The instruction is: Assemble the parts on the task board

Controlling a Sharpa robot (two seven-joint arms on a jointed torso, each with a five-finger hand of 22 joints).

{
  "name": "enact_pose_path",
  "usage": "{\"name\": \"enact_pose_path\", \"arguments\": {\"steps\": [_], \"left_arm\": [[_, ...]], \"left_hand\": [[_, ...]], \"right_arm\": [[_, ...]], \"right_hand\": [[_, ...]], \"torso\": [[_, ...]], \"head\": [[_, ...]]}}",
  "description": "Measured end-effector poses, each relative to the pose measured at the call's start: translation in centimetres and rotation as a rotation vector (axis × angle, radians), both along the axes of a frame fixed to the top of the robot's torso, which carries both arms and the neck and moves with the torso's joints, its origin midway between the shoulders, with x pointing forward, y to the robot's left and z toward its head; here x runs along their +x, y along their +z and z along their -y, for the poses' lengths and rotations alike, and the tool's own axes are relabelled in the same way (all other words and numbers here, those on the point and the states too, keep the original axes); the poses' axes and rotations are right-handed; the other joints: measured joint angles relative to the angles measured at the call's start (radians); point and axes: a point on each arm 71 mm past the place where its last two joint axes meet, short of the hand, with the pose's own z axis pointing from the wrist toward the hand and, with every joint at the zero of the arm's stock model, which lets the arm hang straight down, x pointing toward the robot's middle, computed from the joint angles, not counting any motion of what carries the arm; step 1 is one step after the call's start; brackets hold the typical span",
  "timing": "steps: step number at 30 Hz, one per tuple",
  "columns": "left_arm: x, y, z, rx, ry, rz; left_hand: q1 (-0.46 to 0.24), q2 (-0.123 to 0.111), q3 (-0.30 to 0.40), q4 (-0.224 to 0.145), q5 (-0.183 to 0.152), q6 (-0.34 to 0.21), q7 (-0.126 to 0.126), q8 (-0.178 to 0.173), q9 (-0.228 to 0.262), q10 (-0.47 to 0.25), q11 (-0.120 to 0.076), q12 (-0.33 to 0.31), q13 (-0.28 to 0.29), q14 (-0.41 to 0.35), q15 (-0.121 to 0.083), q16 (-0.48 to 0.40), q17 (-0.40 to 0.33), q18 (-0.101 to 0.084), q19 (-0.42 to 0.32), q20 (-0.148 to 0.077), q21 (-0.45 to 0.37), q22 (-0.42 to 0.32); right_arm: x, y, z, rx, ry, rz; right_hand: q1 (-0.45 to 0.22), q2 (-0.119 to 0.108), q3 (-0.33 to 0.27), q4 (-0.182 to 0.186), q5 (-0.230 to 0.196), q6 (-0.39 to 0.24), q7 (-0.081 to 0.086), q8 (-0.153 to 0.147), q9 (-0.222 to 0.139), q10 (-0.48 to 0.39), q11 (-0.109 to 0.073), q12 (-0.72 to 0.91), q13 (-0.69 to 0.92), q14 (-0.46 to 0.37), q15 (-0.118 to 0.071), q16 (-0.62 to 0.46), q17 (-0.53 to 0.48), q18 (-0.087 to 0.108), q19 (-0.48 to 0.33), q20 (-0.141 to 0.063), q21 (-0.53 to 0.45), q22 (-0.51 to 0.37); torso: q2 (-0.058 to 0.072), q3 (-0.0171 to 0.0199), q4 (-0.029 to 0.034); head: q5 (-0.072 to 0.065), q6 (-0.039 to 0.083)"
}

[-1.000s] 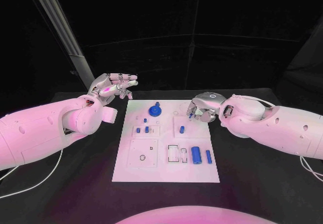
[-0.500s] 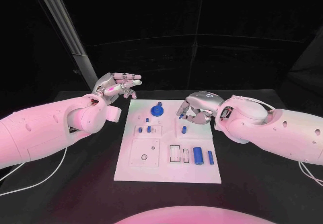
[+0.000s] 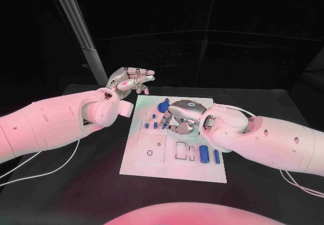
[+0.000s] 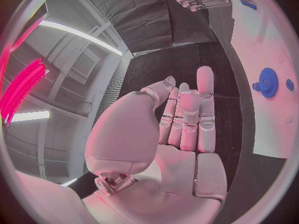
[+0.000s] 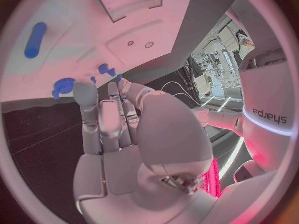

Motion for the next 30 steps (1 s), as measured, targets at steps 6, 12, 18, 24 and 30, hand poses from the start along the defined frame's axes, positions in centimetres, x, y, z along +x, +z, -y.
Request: {"name": "enact_pose_path", "arguments": {"steps": [6,12,18,24,30], "left_arm": [[0.0,0.0,0.3,-0.002,-0.005,0.0],[0.0,0.0,0.5,-0.002,-0.008,-0.001],[0.0,0.0,0.6,-0.003,-0.01,-0.001],[0.0,0.0,0.6,-0.003,-0.01,-0.002],[0.0,0.0,0.6,-0.003,-0.01,-0.003]], "left_hand": [[0.0,0.0,0.0,0.0,0.0,0.0,0.0,0.0,0.0,-0.003,0.003,0.0,0.0,0.0,0.0,0.0,-0.002,0.0,0.0,0.0,0.0,-0.001],[0.0,0.0,0.0,0.0,0.0,0.0,0.0,0.0,0.0,-0.003,0.003,0.0,0.0,0.0,0.0,0.0,-0.002,0.0,0.0,0.0,0.0,-0.001],[0.0,0.0,0.0,0.0,0.0,0.0,0.0,0.0,0.0,-0.003,0.003,0.0,0.0,0.0,0.0,0.0,-0.002,0.0,0.0,0.0,0.0,-0.001],[0.0,0.0,0.0,0.0,0.0,0.0,0.0,0.0,0.0,-0.003,0.003,0.0,0.0,0.0,0.0,0.0,-0.002,0.0,0.0,0.0,0.0,-0.001],[0.0,0.0,-0.003,-0.003,0.0,0.0,0.0,0.0,0.0,-0.003,0.003,0.0,0.0,0.0,0.0,0.0,-0.004,0.0,0.0,0.0,0.0,-0.002]], "right_arm": [[-0.6,-2.0,-1.3,-0.035,0.028,-0.031],[-1.0,-3.1,-2.2,-0.066,0.049,-0.038],[-1.1,-3.5,-2.5,-0.091,0.062,-0.033],[-1.2,-3.6,-2.8,-0.108,0.073,-0.031],[-1.3,-3.8,-3.0,-0.125,0.081,-0.031]], "right_hand": [[-0.004,-0.004,0.0,0.0,0.0,0.0,0.0,0.0,0.0,0.0,0.0,0.0,0.0,0.0,0.0,0.0,0.0,0.0,0.0,0.0,0.0,0.0],[-0.004,-0.004,0.0,0.0,0.0,0.0,0.0,0.0,0.0,0.0,0.0,0.0,0.0,0.0,0.0,0.0,0.0,0.0,0.0,0.0,0.004,0.001],[-0.004,-0.004,0.0,0.0,0.0,0.0,0.0,0.0,0.0,0.0,0.0,0.0,0.0,0.0,0.0,0.0,0.0,0.0,0.0,0.0,0.004,0.001],[-0.004,-0.004,0.0,0.0,0.0,0.0,0.0,0.0,-0.001,0.0,0.0,0.0,0.0,0.0,0.0,0.0,0.001,0.0,0.0,0.0,0.004,0.001],[-0.013,-0.003,0.0,0.0,0.0,0.0,0.0,-0.003,-0.001,0.0,0.0,0.0,0.0,0.0,0.0,0.0,0.001,0.0,0.0,0.0,0.004,0.001]], "torso": [[0.001,0.0012,-0.0013],[0.001,0.0016,-0.0007],[0.001,0.0018,-0.0006],[0.001,0.0018,-0.0007],[0.0,0.0017,-0.0012]], "head": [[0.015,-0.011],[0.028,-0.021],[0.037,-0.029],[0.042,-0.034],[0.044,-0.037]]}}
